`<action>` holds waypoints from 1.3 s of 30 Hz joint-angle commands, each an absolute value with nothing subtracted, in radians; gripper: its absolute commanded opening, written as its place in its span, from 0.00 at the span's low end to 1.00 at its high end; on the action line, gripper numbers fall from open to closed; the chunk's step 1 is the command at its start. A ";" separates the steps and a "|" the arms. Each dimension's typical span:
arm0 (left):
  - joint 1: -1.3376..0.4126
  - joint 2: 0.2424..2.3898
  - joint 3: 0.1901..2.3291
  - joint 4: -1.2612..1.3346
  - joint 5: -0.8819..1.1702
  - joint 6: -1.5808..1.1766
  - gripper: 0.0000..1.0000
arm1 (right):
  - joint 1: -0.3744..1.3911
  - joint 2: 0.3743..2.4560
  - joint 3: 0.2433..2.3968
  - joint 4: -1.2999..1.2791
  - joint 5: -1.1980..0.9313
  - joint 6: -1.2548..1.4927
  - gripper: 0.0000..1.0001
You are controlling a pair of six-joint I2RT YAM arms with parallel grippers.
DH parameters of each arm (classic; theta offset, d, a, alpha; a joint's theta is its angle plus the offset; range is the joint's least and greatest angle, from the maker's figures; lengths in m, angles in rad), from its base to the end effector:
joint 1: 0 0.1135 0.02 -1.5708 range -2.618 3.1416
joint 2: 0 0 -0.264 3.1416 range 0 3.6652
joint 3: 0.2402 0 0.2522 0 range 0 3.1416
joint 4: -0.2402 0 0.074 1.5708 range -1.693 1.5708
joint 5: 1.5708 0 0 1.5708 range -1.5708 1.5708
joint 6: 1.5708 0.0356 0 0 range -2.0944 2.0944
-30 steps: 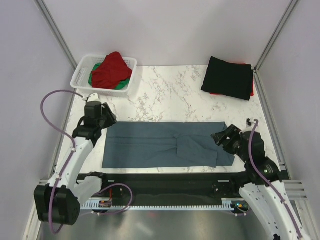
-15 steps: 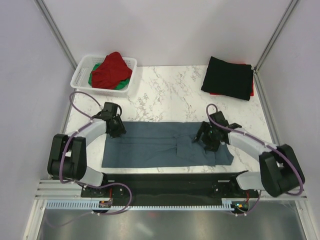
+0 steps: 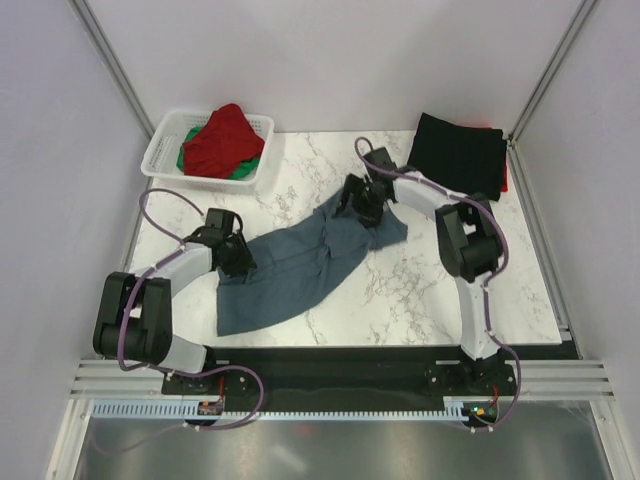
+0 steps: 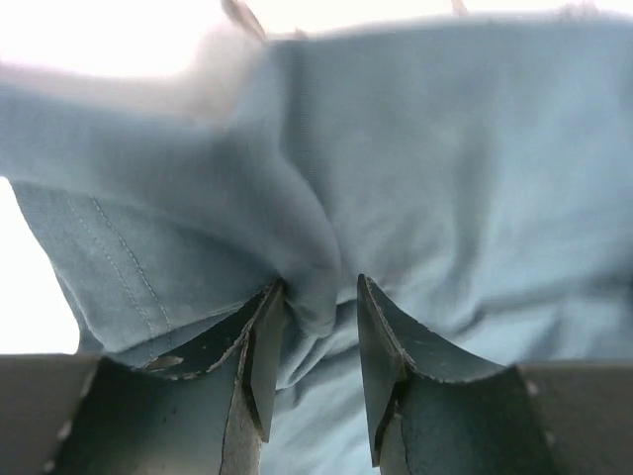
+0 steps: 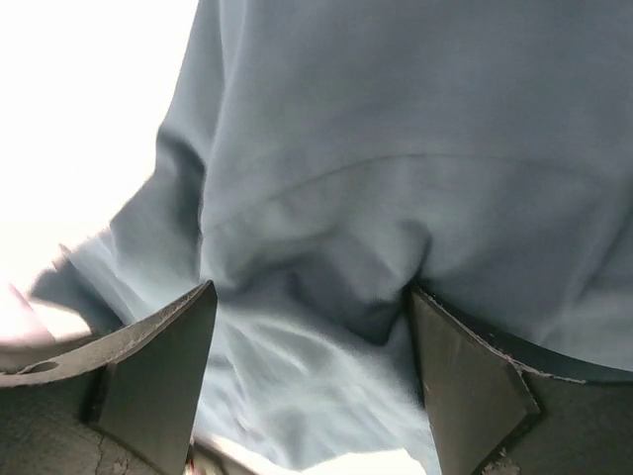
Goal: Fold and stack the t-shirts
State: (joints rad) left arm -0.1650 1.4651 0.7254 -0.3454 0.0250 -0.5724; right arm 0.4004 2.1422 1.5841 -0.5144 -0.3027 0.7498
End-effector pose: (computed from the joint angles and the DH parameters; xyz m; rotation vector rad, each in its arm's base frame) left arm 0.2610 -0.0444 0.1583 -0.5349 2.6307 -0.2710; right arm 0.4139 0.1867 0.1619 0.3785 2.7678 0.7436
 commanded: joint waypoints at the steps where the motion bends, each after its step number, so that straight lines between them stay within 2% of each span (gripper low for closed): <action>1: -0.172 1.453 0.637 -0.385 0.184 -0.620 0.43 | 0.393 2.403 1.874 -0.656 -0.232 0.626 0.85; 3: -0.175 1.427 0.597 -0.367 0.250 -0.647 0.42 | 0.379 2.485 2.082 -0.711 -0.225 0.620 0.86; 8: -0.253 1.350 0.496 -0.287 0.365 -0.793 0.43 | 0.299 2.698 2.379 -0.687 -0.273 0.690 0.86; 12: -0.405 1.319 0.428 -0.172 0.371 -0.963 0.43 | 0.281 2.756 2.396 -0.488 -0.292 0.680 0.92; 15: -0.585 1.305 0.431 -0.047 0.382 -1.107 0.44 | 0.278 2.787 2.401 -0.408 -0.281 0.652 0.97; 21: -0.790 1.495 0.554 0.054 0.428 -1.224 0.45 | 0.272 2.801 2.410 -0.324 -0.298 0.634 0.98; 24: -0.824 1.531 0.587 0.057 0.417 -1.230 0.44 | 0.271 2.760 2.387 -0.321 -0.301 0.604 0.98; 28: -0.848 1.428 0.632 0.008 0.373 -1.246 0.44 | 0.270 2.692 2.381 -0.319 -0.339 0.560 0.98; 34: -0.862 1.266 0.831 -0.312 0.255 -1.114 0.46 | 0.275 2.507 2.347 -0.324 -0.359 0.580 0.98; 39: -0.853 1.102 0.879 -0.491 0.063 -1.052 0.49 | 0.270 2.305 2.310 -0.431 -0.324 0.554 0.98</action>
State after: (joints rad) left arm -0.8589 1.1954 0.8532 -0.3107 0.2192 -1.1305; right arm 0.2764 2.5324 2.3219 -0.3840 -0.3500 0.5922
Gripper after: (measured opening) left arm 0.483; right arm 0.981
